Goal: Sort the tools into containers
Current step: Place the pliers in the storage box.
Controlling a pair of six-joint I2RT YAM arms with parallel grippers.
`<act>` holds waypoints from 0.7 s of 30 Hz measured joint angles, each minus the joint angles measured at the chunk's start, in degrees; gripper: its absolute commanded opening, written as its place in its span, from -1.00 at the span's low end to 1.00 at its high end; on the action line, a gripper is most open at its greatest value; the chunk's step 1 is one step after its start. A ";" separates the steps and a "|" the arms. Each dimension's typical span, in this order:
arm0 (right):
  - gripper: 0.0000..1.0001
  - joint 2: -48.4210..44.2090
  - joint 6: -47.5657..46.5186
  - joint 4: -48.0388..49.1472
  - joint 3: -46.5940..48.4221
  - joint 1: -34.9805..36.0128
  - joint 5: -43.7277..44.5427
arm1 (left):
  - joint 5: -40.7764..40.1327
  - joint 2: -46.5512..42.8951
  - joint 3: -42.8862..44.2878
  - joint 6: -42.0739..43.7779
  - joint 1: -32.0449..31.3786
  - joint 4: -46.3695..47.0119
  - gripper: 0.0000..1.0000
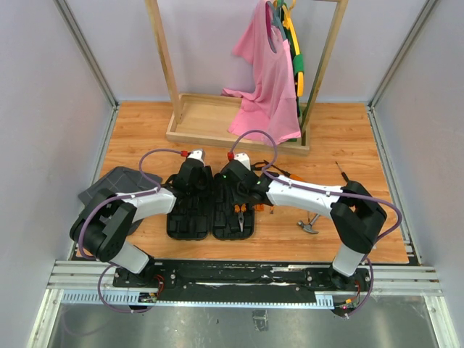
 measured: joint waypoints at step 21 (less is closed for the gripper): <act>-0.12 2.12 1.36 -4.28 0.13 0.00 -1.62 | 0.00 0.02 0.00 0.00 0.02 0.02 -0.19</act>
